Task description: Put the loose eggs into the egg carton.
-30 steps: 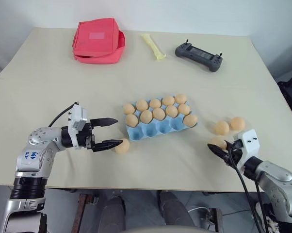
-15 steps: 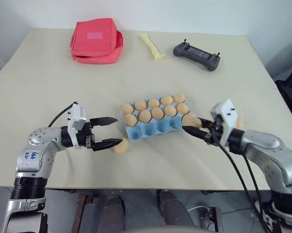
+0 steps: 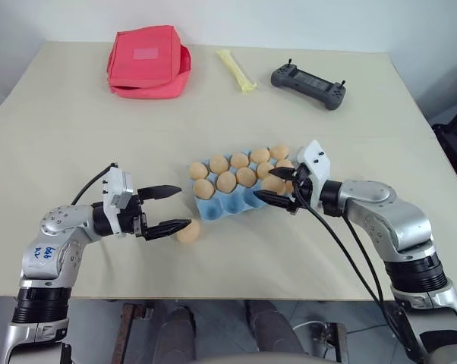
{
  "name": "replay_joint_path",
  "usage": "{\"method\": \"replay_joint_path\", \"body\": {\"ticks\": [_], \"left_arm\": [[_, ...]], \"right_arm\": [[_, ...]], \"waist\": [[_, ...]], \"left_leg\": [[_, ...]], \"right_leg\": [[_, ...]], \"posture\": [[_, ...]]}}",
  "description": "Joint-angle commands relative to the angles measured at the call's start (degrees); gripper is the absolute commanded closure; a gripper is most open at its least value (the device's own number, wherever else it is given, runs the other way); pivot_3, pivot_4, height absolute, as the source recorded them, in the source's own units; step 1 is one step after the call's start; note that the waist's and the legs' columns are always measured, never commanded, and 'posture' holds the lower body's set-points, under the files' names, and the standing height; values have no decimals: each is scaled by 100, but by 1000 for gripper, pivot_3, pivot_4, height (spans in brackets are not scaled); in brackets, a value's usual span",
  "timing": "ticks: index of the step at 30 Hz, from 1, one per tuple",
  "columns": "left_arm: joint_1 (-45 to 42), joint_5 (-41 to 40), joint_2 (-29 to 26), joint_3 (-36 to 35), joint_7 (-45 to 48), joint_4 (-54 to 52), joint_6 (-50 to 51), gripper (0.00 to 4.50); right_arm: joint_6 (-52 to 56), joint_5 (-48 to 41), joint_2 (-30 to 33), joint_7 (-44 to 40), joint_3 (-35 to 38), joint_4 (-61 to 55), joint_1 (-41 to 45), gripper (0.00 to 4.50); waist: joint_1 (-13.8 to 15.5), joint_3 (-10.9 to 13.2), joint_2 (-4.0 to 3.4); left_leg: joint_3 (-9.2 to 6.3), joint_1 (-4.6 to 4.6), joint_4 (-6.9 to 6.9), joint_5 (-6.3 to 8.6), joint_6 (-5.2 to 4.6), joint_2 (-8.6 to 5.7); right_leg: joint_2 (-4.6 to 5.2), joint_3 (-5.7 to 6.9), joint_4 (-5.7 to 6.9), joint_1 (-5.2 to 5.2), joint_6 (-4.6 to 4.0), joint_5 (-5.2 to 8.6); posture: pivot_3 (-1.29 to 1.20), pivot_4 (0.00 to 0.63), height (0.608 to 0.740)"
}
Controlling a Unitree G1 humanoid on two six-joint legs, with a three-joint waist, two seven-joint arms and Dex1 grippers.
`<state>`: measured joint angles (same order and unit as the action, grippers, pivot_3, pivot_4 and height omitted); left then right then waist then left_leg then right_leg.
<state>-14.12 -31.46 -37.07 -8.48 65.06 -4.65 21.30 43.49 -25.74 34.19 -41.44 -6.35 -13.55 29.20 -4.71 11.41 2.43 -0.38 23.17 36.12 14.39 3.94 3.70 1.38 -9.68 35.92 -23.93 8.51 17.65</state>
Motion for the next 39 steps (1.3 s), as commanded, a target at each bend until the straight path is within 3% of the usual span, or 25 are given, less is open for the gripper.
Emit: {"method": "replay_joint_path", "body": {"ticks": [1,7,15,22,27,39], "left_arm": [[14,-147,-37,-96,-20,-231,-4,0],[-221,-105,7,39,60,-4,-32,0],[-545,-27,70,195,175,351,-121,0],[-735,11,85,269,212,562,-186,0],[-675,-7,59,269,246,486,-164,0],[-540,-36,33,217,175,261,-108,0]], "right_arm": [[146,-160,180,-5,350,-517,-60,45],[474,-499,548,22,1112,-1280,-619,45],[729,-915,1326,-202,2876,-2130,-2639,45],[636,-786,1402,-382,4066,-1908,-4149,45],[490,-791,1282,-264,4085,-1831,-4373,45],[-80,-334,890,459,2924,-709,-2825,45]], "waist": [[-1,0,0],[23,0,0],[144,0,0],[143,0,0],[127,0,0],[128,0,0]], "left_leg": [[0,-1,0,0,0,0],[-1,0,-3,0,0,-1],[-2,1,1,4,-1,-2],[-2,-12,12,3,-2,-2],[1,-14,19,2,-3,-2],[2,-11,28,-4,-5,-2]], "right_leg": [[0,0,1,0,0,0],[0,0,-2,0,-1,1],[0,3,-8,2,-1,6],[-2,0,-9,20,-19,16],[-2,-4,-11,24,-37,22],[-2,-9,-20,27,-57,24]], "posture": [[0,150,740],[0,150,740],[0,150,740],[0,150,740],[0,150,740],[0,150,740]]}}
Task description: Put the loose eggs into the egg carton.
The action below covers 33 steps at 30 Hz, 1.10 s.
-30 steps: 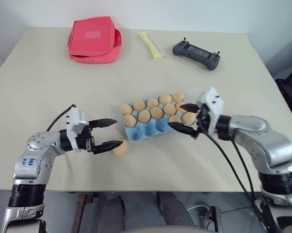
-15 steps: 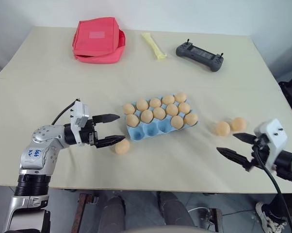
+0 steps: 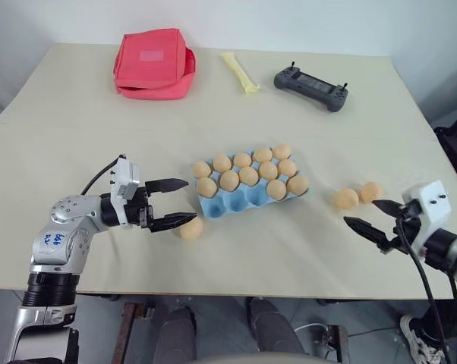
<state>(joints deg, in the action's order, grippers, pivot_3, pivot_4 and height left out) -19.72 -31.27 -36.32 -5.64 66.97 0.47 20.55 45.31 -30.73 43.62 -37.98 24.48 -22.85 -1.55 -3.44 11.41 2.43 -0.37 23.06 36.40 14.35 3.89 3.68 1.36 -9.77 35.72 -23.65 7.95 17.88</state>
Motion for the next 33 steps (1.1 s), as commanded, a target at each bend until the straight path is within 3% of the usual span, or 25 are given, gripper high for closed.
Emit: {"method": "replay_joint_path", "body": {"ticks": [1,11,23,27,32,33], "left_arm": [[36,-60,-44,-78,-32,-274,-28,0],[183,-96,-73,-180,-202,-452,21,0],[226,-114,-64,-211,-309,-539,32,0],[248,-131,-67,-229,-339,-577,51,0],[304,-136,-86,-272,-359,-621,70,0],[316,-139,-92,-281,-362,-627,69,0]], "right_arm": [[-334,235,-84,134,-295,383,414,45],[-959,752,-277,121,-1042,1457,1224,45],[-1122,859,-404,-6,-1340,1796,1418,45],[-876,668,-402,-28,-1327,1400,1363,944],[-576,503,-358,-49,-1365,890,1284,2783],[-523,469,-352,-48,-1372,770,1293,2974]], "waist": [[0,0,0],[3,0,-1],[-5,0,-1],[-6,1,-1],[-2,1,-1],[-1,0,-1]], "left_leg": [[0,0,-1,0,0,0],[0,0,-15,0,0,0],[0,-1,-15,0,0,0],[0,-1,-16,1,0,0],[-1,-1,-16,1,0,0],[-1,-1,-16,1,1,0]], "right_leg": [[0,0,0,-1,3,-2],[0,2,1,-4,45,-24],[0,3,4,-5,45,-24],[0,2,5,-6,46,-24],[0,3,6,-6,47,-25],[0,3,6,-6,47,-25]], "posture": [[0,150,740],[0,150,740],[0,150,740],[0,150,740],[0,150,740],[0,150,740]]}}
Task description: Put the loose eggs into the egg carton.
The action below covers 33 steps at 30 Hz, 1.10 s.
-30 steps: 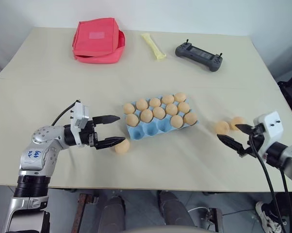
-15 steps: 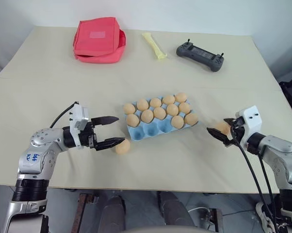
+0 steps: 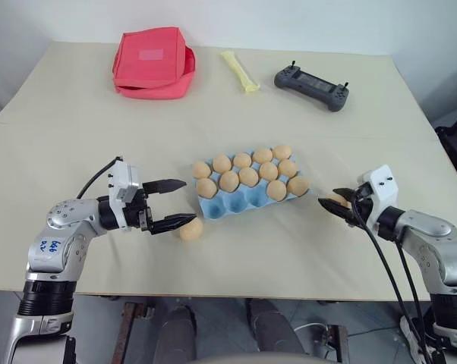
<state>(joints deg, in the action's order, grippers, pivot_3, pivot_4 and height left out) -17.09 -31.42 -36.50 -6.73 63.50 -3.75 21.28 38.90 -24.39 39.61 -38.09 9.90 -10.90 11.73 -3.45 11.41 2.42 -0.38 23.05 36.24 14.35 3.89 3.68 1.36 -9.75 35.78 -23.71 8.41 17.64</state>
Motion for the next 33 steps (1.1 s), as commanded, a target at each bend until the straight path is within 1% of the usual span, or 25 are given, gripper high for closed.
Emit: {"method": "replay_joint_path", "body": {"ticks": [1,4,9,11,17,21,28,33], "left_arm": [[65,-126,-79,-182,-21,-211,-5,0],[100,-134,-91,-203,-30,-230,-12,0],[151,-141,-77,-229,-51,-284,-10,0],[165,-133,-75,-238,-51,-289,-16,0],[165,-124,-74,-249,-65,-286,-30,0],[185,-123,-82,-263,-80,-296,-34,0],[301,-147,-87,-341,-178,-420,-19,0],[467,-185,-97,-429,-281,-575,13,0]], "right_arm": [[183,-218,61,-48,75,-572,-5,3123],[407,-381,78,-36,84,-909,117,3270],[437,-405,108,-29,56,-1035,353,3282],[521,-480,69,-50,-47,-1122,585,3299],[747,-632,-449,58,-757,-1332,1358,3350],[646,-459,-1017,118,-1353,-1010,1841,3350],[258,-68,-1530,29,-1967,-347,2195,3350],[232,33,-1477,-144,-2048,-256,2207,1642]], "waist": [[0,0,0],[-4,0,0],[0,0,0],[-2,0,0],[-64,1,-1],[-108,1,-2],[-136,1,-1],[-136,1,-1]], "left_leg": [[0,0,0,0,0,0],[0,0,0,0,0,0],[0,0,0,0,0,0],[0,1,0,0,0,0],[-1,0,-6,0,0,2],[-3,5,-7,1,1,2],[-5,7,-14,1,2,2],[-5,9,-16,2,3,2]], "right_leg": [[0,0,0,0,0,0],[0,0,0,0,-1,0],[0,0,-2,-1,-3,1],[0,0,-3,-1,-5,3],[-2,1,4,-5,-2,1],[0,3,3,-9,-1,0],[0,9,9,-16,8,-4],[1,9,9,-19,7,-4]], "posture": [[0,150,740],[0,150,740],[0,150,740],[0,150,740],[0,150,740],[0,150,740],[0,150,740],[0,150,740]]}}
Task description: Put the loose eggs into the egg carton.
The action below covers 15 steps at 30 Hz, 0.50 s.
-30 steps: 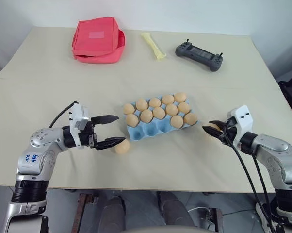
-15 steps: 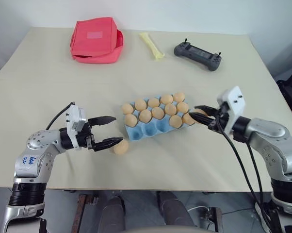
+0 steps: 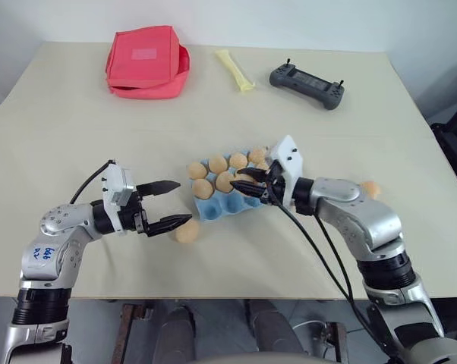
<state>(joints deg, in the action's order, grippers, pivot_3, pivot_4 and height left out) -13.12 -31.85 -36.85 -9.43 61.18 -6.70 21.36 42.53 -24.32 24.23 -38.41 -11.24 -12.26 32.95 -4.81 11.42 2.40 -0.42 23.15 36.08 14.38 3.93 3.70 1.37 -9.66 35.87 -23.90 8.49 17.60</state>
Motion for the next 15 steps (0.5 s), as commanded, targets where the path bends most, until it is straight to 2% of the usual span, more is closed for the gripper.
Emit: {"method": "replay_joint_path", "body": {"ticks": [1,5,11,15], "left_arm": [[91,-146,-60,-162,-57,-297,7,0],[63,-143,-24,-122,-67,-285,16,0],[-153,-93,42,17,25,-80,-20,0],[-310,-68,71,119,118,88,-49,0]], "right_arm": [[-125,29,78,-134,84,-144,84,1308],[-44,18,168,-139,212,-299,80,38],[255,-276,606,-118,787,-922,-155,38],[674,-782,1244,-237,1857,-1439,-798,38]], "waist": [[0,0,0],[-1,0,0],[9,0,0],[47,0,0]], "left_leg": [[0,0,0,0,0,0],[0,0,2,0,0,0],[0,1,-1,0,0,0],[-1,4,-1,2,1,-1]], "right_leg": [[0,0,0,0,0,0],[0,1,3,-1,0,0],[0,1,1,-2,-1,1],[0,2,-4,-1,-2,3]], "posture": [[0,150,740],[0,150,740],[0,150,740],[0,150,740]]}}
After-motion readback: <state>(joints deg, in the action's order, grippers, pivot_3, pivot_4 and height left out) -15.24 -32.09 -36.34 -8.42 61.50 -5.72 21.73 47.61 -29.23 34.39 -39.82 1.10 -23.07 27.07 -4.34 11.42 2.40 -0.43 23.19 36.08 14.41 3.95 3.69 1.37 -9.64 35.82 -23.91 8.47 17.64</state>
